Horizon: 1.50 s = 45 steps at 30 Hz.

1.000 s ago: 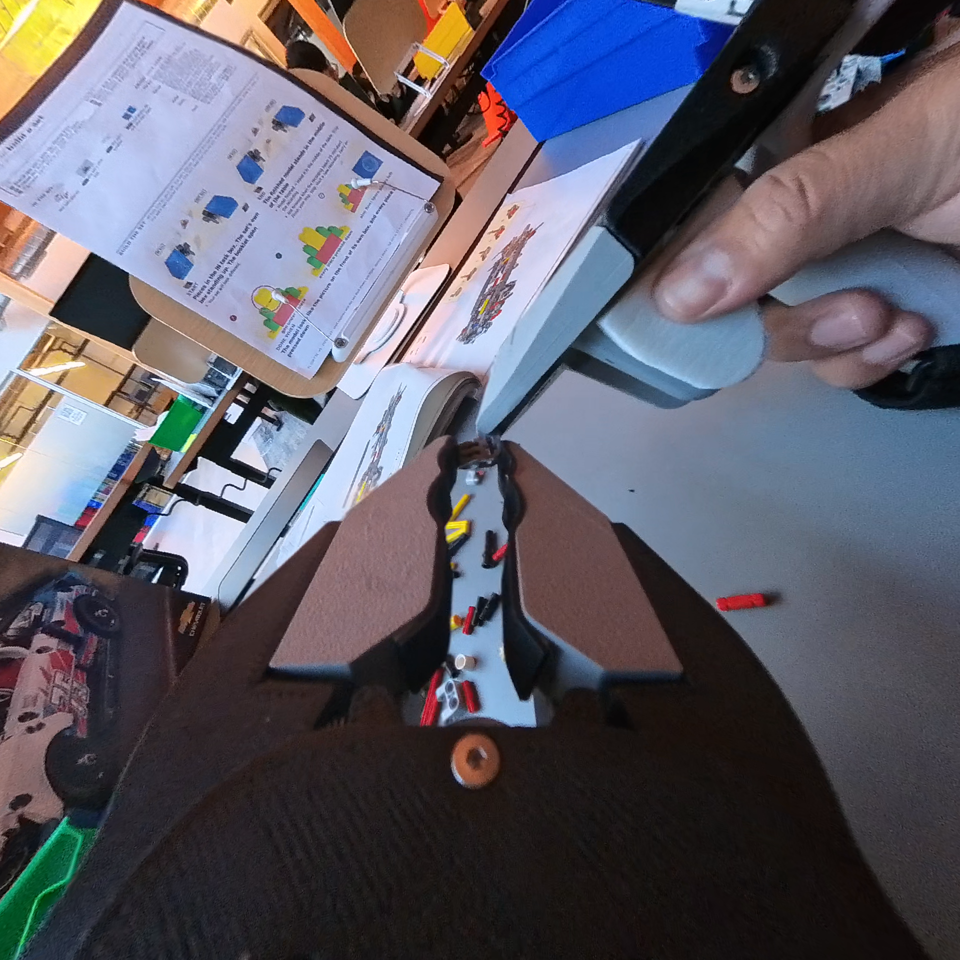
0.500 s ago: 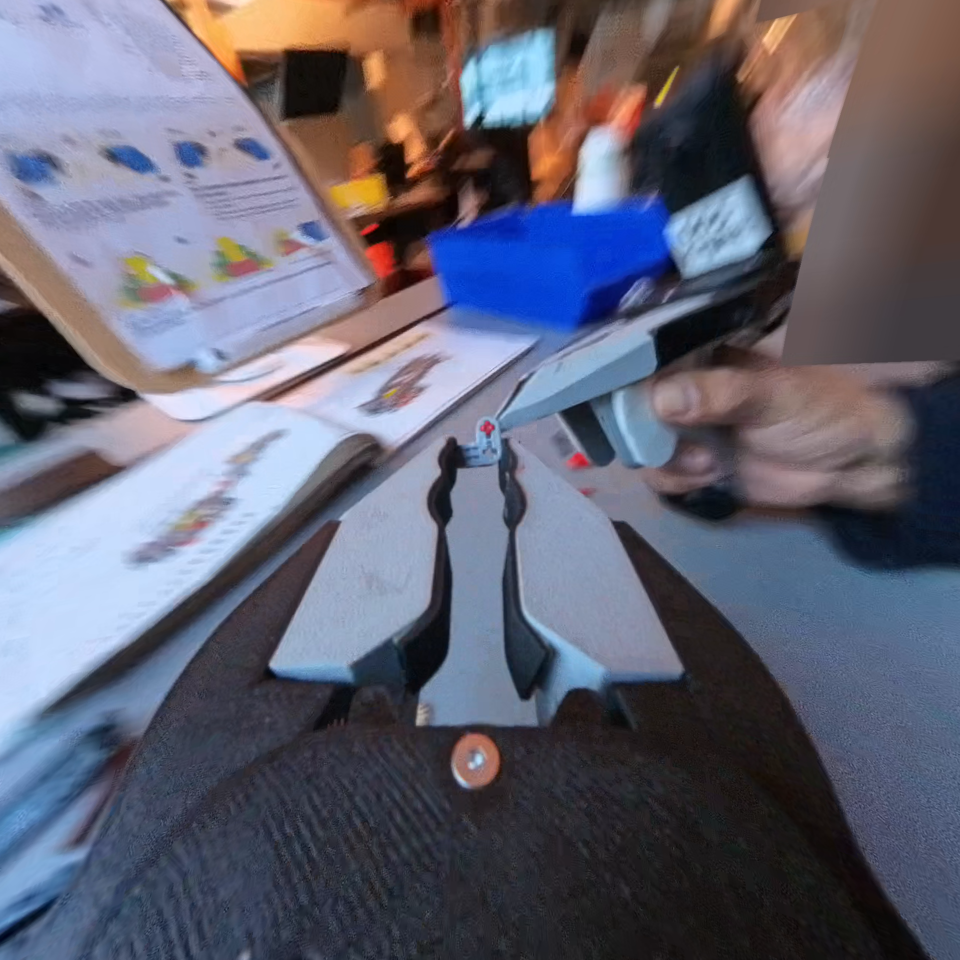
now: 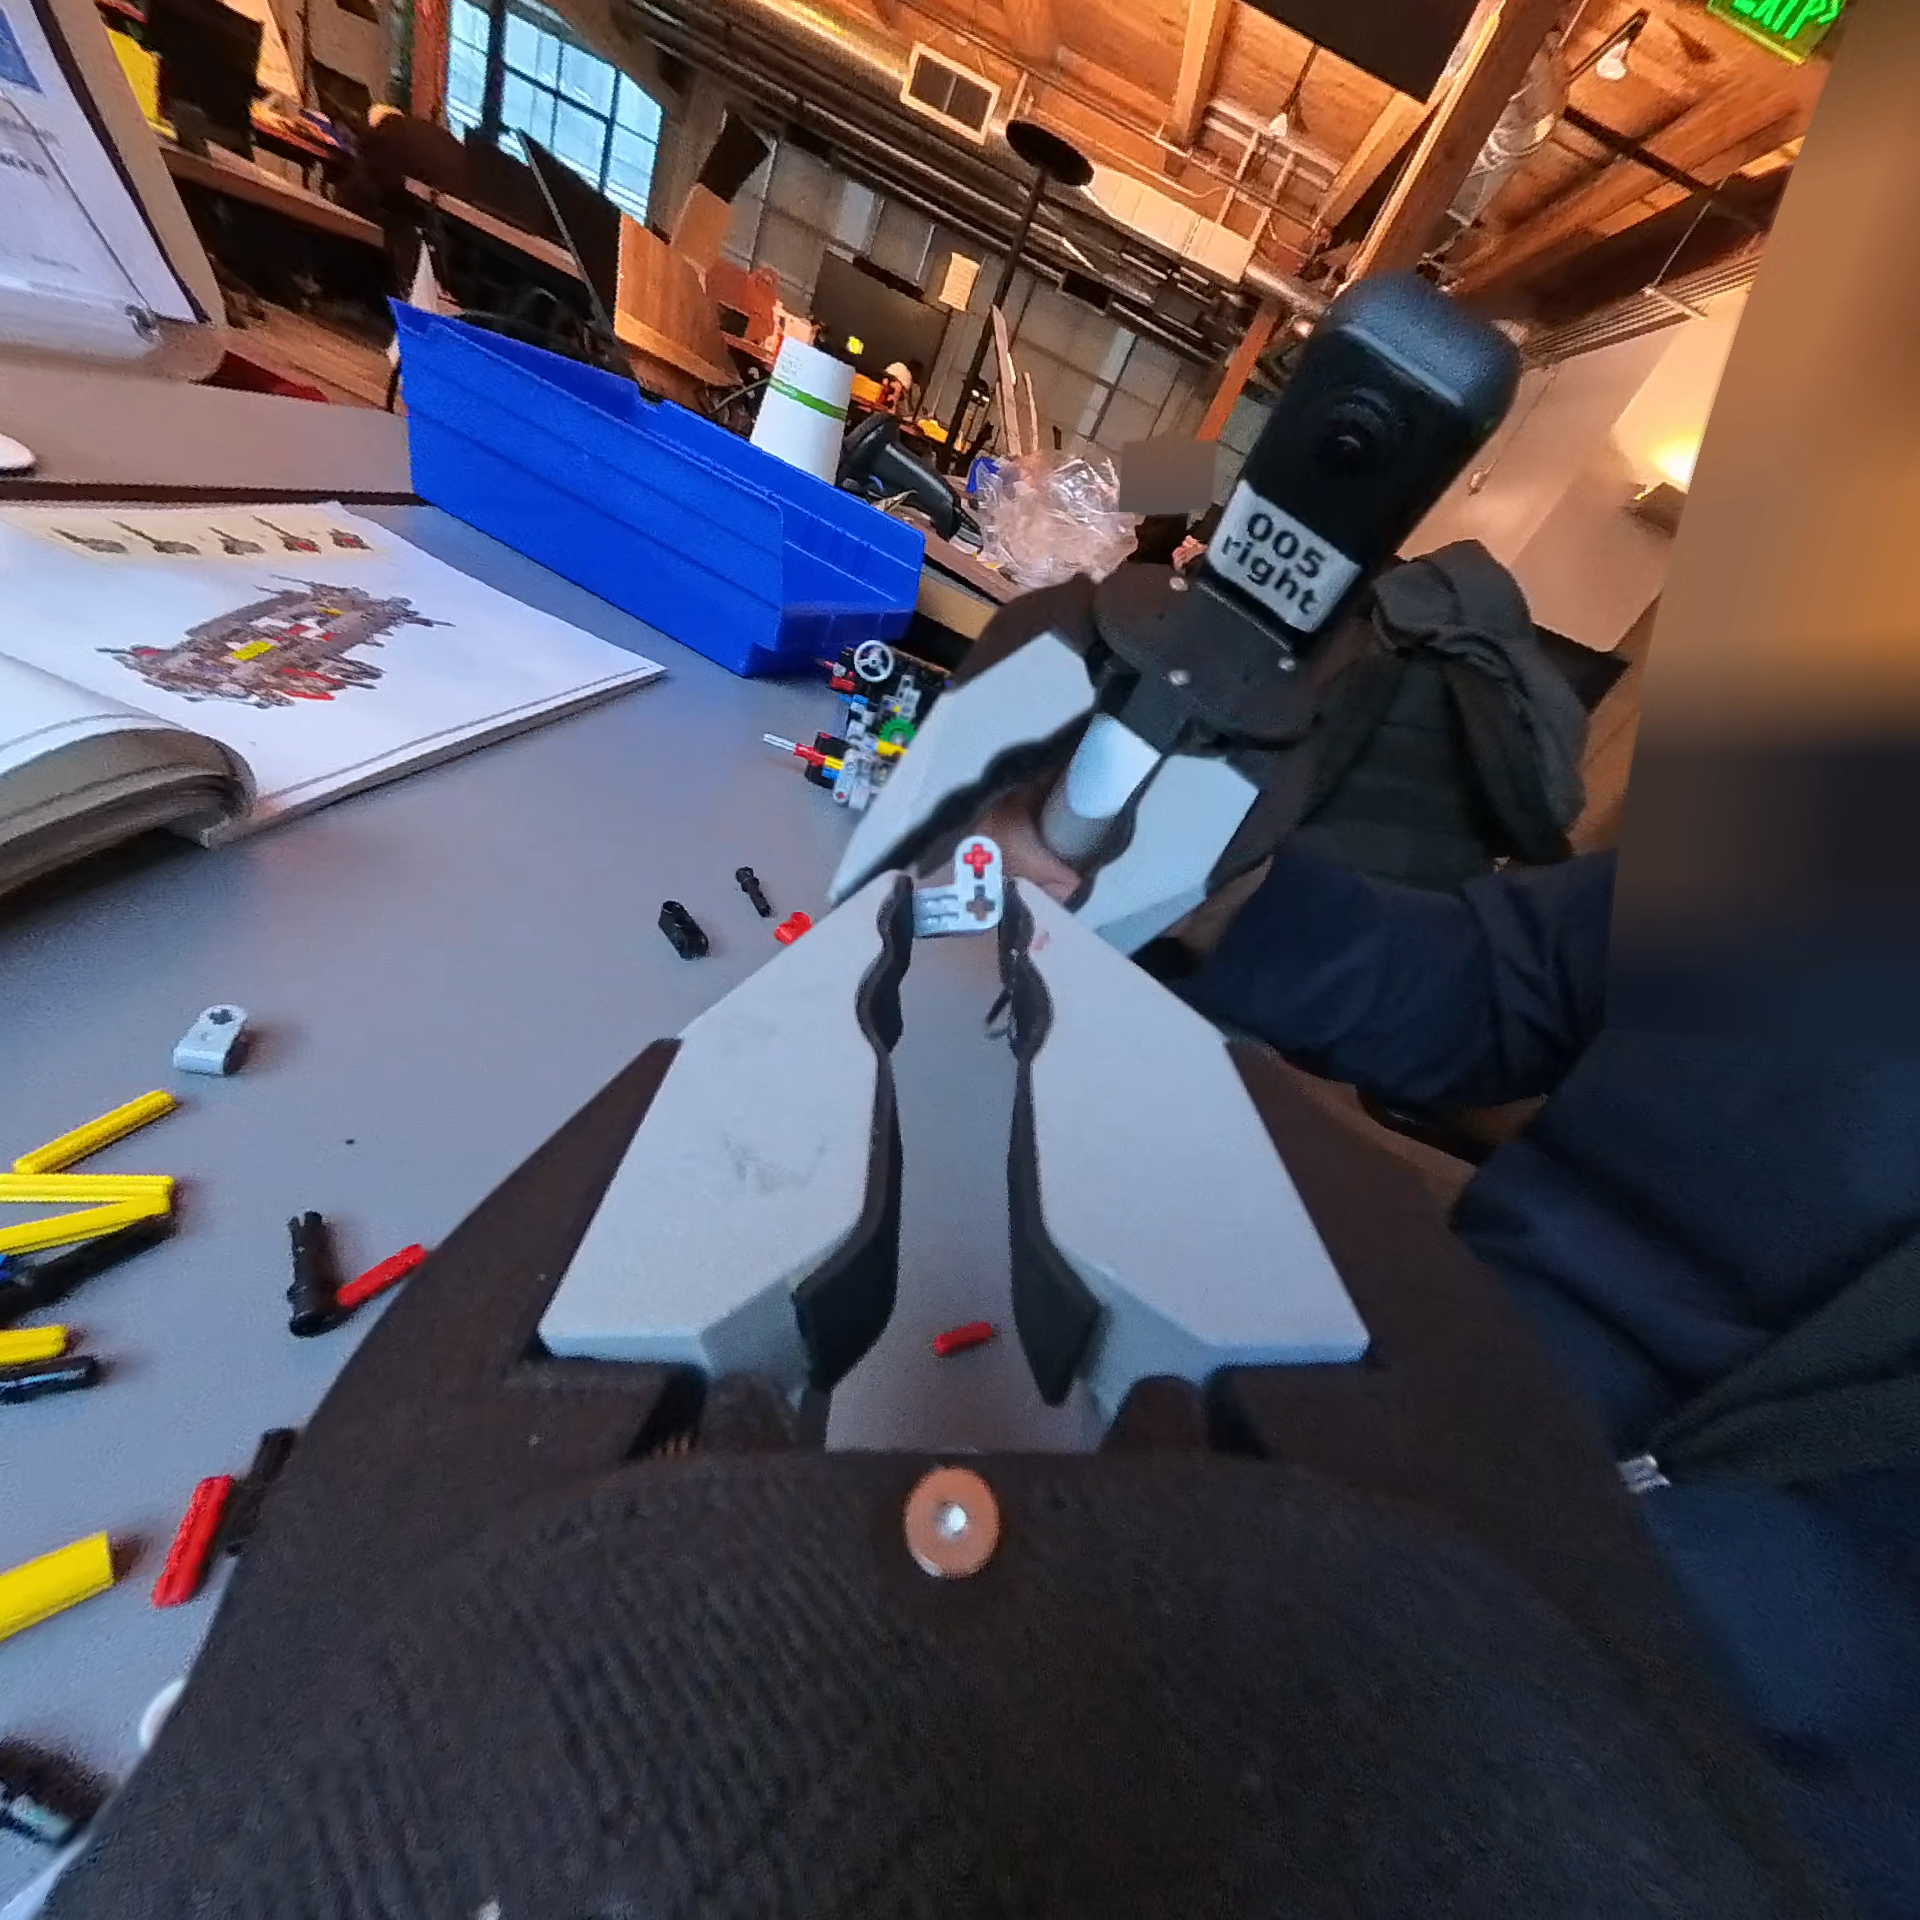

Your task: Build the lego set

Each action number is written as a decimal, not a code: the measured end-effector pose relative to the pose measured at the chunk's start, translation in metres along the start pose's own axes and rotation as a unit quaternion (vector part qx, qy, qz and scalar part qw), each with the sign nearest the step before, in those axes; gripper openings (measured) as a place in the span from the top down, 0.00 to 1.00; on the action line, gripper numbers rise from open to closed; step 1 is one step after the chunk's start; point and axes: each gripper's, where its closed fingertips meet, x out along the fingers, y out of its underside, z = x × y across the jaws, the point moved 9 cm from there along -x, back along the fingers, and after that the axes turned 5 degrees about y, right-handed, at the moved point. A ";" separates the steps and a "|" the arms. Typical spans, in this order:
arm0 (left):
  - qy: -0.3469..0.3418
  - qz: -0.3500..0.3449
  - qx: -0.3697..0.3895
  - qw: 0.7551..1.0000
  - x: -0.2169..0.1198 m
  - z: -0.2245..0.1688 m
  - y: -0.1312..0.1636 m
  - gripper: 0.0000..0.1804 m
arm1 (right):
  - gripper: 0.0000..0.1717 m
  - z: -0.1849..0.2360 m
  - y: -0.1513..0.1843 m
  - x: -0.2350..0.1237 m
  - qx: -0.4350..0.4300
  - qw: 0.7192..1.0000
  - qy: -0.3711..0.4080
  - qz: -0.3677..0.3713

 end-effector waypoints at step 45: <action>-0.166 0.217 0.185 0.944 -0.008 0.014 0.012 0.92 | 1.00 0.050 0.033 0.040 -0.019 0.988 -0.049 0.144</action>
